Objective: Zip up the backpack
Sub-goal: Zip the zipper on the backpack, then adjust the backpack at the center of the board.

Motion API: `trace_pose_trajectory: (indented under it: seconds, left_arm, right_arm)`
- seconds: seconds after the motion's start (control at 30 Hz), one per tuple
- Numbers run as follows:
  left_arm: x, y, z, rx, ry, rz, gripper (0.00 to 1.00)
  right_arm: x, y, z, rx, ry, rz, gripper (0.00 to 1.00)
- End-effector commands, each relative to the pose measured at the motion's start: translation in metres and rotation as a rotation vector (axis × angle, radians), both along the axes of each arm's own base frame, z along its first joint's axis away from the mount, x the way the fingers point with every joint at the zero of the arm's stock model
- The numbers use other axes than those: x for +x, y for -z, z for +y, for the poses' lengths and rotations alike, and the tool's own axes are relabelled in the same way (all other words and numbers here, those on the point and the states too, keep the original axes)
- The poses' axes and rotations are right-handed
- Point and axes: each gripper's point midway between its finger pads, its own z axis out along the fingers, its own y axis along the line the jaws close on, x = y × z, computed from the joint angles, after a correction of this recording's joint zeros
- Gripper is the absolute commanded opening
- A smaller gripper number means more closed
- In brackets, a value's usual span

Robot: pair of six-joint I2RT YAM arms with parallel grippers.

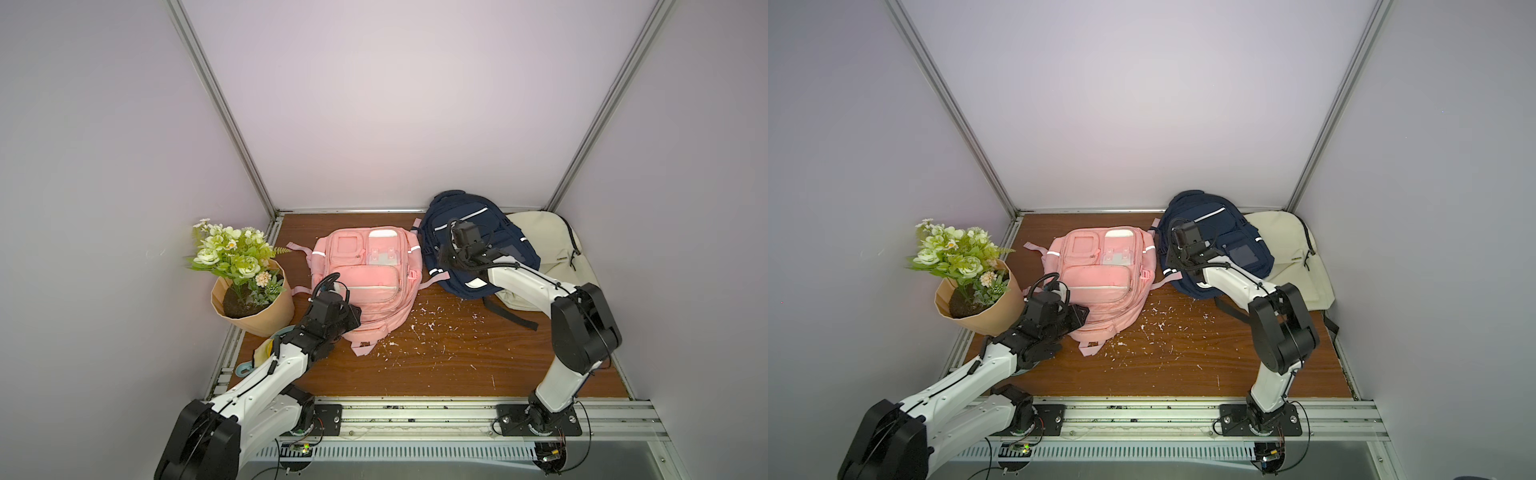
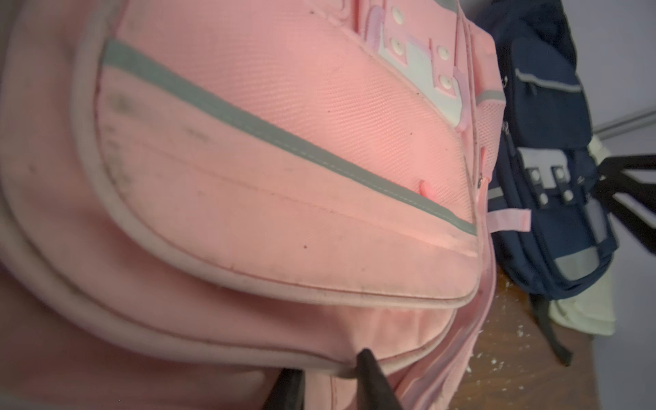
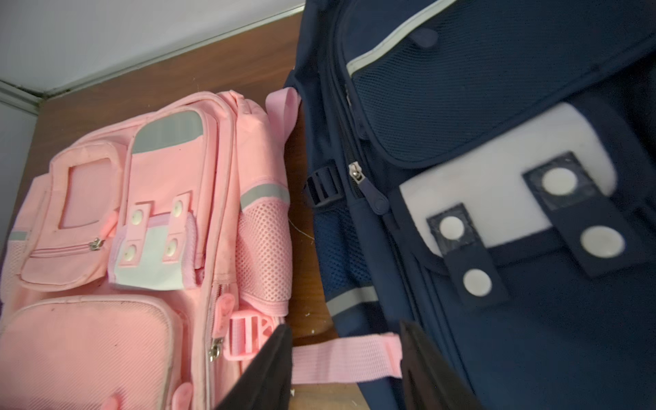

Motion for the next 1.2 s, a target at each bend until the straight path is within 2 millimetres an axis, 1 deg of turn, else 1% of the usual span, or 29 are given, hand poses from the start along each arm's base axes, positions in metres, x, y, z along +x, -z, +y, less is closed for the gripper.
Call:
trace_pose_trajectory:
  seconds: [0.0, 0.1, 0.2, 0.3, 0.37, 0.43, 0.5, 0.57, 0.67, 0.73, 0.83, 0.87, 0.93, 0.97, 1.0, 1.07, 1.1, 1.17]
  left_arm:
    - [0.011, -0.026, 0.015, 0.108, -0.035, -0.069, 0.58]
    - [0.021, -0.043, 0.034, 0.179, -0.097, -0.097, 0.76]
    - [0.037, -0.048, 0.056, 0.217, -0.159, -0.072, 0.83]
    - [0.051, -0.053, 0.064, 0.255, -0.2, -0.072, 0.88]
    - [0.058, -0.051, 0.07, 0.277, -0.244, -0.062, 0.92]
    - [0.062, -0.041, 0.08, 0.322, -0.297, -0.021, 0.99]
    - [0.063, -0.027, 0.088, 0.358, -0.329, 0.019, 0.98]
    - [0.062, -0.014, 0.09, 0.365, -0.339, 0.043, 0.97]
    - [0.057, 0.004, 0.089, 0.365, -0.33, 0.074, 0.97]
    - [0.054, 0.014, 0.086, 0.356, -0.311, 0.091, 1.0]
    - [0.048, 0.028, 0.074, 0.301, -0.255, 0.113, 0.92]
    - [0.046, 0.032, 0.068, 0.275, -0.23, 0.117, 0.88]
    - [0.042, 0.038, 0.056, 0.24, -0.188, 0.109, 0.81]
    - [0.04, 0.037, 0.049, 0.25, -0.171, 0.101, 0.79]
    - [0.038, 0.036, 0.043, 0.273, -0.152, 0.092, 0.79]
    - [0.034, 0.035, 0.03, 0.285, -0.119, 0.094, 0.78]
    - [0.031, 0.036, 0.024, 0.268, -0.102, 0.098, 0.76]
    - [0.026, 0.033, 0.015, 0.231, -0.083, 0.087, 0.74]
  right_arm:
    - [-0.02, 0.01, 0.019, 0.099, -0.04, 0.018, 0.55]
    - [-0.04, 0.02, 0.036, 0.152, -0.084, 0.035, 0.56]
    - [-0.062, 0.021, 0.059, 0.19, -0.124, 0.038, 0.59]
    - [-0.085, 0.017, 0.079, 0.228, -0.152, 0.023, 0.64]
    - [-0.097, 0.015, 0.09, 0.249, -0.164, 0.017, 0.67]
    - [-0.107, 0.017, 0.101, 0.271, -0.173, 0.028, 0.7]
    - [-0.113, 0.024, 0.111, 0.29, -0.183, 0.046, 0.72]
    - [-0.116, 0.033, 0.122, 0.293, -0.199, 0.072, 0.73]
    - [-0.114, 0.046, 0.137, 0.285, -0.226, 0.108, 0.74]
    - [-0.112, 0.055, 0.146, 0.253, -0.236, 0.131, 0.74]
    - [-0.112, 0.074, 0.152, 0.208, -0.24, 0.167, 0.71]
    - [-0.112, 0.079, 0.153, 0.202, -0.245, 0.175, 0.65]
    - [-0.112, 0.082, 0.155, 0.185, -0.256, 0.179, 0.44]
    - [-0.111, 0.08, 0.156, 0.174, -0.264, 0.177, 0.34]
    - [-0.11, 0.074, 0.156, 0.167, -0.272, 0.164, 0.25]
    - [-0.106, 0.061, 0.155, 0.15, -0.274, 0.13, 0.12]
    - [-0.103, 0.052, 0.152, 0.132, -0.266, 0.108, 0.06]
    - [-0.097, 0.037, 0.144, 0.085, -0.241, 0.065, 0.0]
